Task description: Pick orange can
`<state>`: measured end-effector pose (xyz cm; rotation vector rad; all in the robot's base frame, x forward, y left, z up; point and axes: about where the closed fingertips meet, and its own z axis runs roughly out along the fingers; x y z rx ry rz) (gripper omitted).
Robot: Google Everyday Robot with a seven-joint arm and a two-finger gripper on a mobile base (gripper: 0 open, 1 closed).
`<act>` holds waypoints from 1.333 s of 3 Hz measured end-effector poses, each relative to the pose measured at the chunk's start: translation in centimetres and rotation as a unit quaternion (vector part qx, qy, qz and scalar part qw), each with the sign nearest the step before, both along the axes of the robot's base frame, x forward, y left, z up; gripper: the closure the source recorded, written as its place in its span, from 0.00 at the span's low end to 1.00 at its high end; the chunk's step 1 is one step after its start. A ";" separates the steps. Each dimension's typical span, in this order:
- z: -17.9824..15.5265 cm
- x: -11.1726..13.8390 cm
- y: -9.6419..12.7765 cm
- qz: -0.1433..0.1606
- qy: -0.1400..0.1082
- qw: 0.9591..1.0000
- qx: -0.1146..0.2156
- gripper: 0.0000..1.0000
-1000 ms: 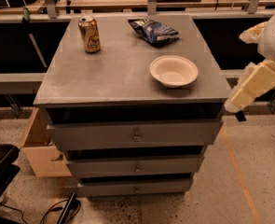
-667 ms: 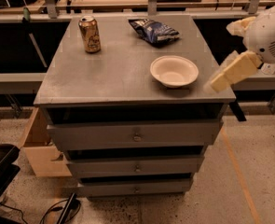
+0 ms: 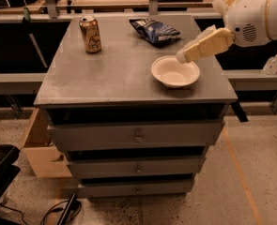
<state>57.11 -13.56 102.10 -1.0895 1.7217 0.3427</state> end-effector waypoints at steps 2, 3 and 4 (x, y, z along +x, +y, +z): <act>-0.2 2.6 3.0 0.016 -0.015 0.999 0.039 0.00; -1.0 8.2 8.5 0.021 -0.033 0.995 0.091 0.00; -0.9 13.9 14.0 0.011 -0.051 0.992 0.111 0.00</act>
Offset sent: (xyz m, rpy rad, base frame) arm 0.0841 0.0867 -0.0067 0.2539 -0.0947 0.0935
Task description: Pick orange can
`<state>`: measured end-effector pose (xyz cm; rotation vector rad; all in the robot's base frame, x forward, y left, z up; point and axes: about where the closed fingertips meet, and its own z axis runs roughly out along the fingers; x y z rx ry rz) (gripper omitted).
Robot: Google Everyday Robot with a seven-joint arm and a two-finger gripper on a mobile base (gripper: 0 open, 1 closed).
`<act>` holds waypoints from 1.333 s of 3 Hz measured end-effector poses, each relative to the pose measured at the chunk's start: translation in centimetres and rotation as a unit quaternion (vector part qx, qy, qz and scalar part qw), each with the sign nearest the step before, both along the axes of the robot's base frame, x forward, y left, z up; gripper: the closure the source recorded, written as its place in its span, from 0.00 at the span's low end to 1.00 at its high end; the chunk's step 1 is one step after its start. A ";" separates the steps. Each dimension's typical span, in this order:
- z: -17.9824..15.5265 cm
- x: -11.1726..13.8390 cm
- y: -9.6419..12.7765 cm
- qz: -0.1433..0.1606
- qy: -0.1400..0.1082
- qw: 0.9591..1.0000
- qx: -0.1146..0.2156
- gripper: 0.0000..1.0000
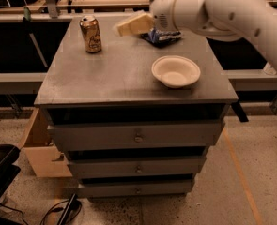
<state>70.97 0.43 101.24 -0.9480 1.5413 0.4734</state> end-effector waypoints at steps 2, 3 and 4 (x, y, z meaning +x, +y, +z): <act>-2.1 7.3 8.1 -0.002 0.028 1.000 -0.004 0.00; -4.1 9.2 11.2 0.017 0.056 0.998 0.025 0.00; -6.5 11.1 14.9 0.038 0.074 0.994 0.068 0.00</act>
Offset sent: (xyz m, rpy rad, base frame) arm 0.1125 0.1218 -0.0411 0.0137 0.1220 0.0098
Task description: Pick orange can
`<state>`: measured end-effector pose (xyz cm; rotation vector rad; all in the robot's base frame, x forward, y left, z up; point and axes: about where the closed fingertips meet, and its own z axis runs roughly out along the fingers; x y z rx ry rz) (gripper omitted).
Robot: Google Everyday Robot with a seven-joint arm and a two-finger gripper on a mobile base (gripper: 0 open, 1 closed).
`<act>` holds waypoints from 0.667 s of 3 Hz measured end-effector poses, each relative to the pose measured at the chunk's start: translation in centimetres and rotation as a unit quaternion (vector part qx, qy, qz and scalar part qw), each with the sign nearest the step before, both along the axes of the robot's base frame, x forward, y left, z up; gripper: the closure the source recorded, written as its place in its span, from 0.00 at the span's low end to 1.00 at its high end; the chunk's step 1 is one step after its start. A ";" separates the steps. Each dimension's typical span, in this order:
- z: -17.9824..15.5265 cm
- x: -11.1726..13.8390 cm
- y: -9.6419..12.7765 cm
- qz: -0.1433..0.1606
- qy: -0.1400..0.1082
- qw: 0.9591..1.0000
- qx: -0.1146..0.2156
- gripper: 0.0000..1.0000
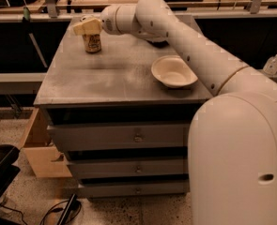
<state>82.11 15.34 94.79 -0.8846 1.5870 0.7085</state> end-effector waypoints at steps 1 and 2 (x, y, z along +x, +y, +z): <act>-1.3 0.9 1.8 0.004 0.003 1.000 0.019 0.00; -3.0 1.3 2.8 0.000 0.000 1.000 0.020 0.17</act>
Offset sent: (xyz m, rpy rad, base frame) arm 0.0201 0.0353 -0.0510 0.0388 -0.0126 -0.0192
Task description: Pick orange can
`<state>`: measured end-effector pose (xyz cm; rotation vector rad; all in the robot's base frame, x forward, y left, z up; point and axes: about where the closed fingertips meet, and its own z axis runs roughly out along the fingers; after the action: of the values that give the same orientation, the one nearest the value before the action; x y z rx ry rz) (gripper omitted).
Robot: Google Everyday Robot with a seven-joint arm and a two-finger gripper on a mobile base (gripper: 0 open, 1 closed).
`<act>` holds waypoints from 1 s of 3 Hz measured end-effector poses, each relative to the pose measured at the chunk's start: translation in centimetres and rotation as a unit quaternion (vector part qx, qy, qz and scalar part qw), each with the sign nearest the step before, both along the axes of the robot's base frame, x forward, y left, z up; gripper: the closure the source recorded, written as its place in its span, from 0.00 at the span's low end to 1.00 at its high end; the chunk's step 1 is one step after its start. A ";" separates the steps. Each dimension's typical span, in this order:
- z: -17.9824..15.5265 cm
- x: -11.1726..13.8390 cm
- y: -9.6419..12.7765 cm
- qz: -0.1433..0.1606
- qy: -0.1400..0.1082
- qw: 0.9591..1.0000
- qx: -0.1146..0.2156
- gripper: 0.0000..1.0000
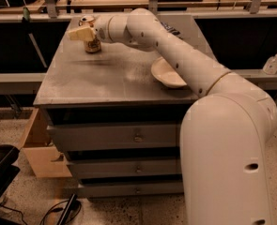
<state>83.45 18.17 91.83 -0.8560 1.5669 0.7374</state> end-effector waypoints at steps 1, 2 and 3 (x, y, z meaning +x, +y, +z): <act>-0.1 0.0 0.3 0.001 0.000 1.000 0.000 0.42; -0.2 -0.1 0.6 0.003 0.001 1.000 0.000 0.64; -0.3 -0.2 0.9 0.005 0.002 1.000 0.000 0.88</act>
Offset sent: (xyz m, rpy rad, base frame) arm -0.0002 0.0025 -0.0010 0.0007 0.0004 0.0017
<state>83.27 19.07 91.52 -0.8632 1.5665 0.7475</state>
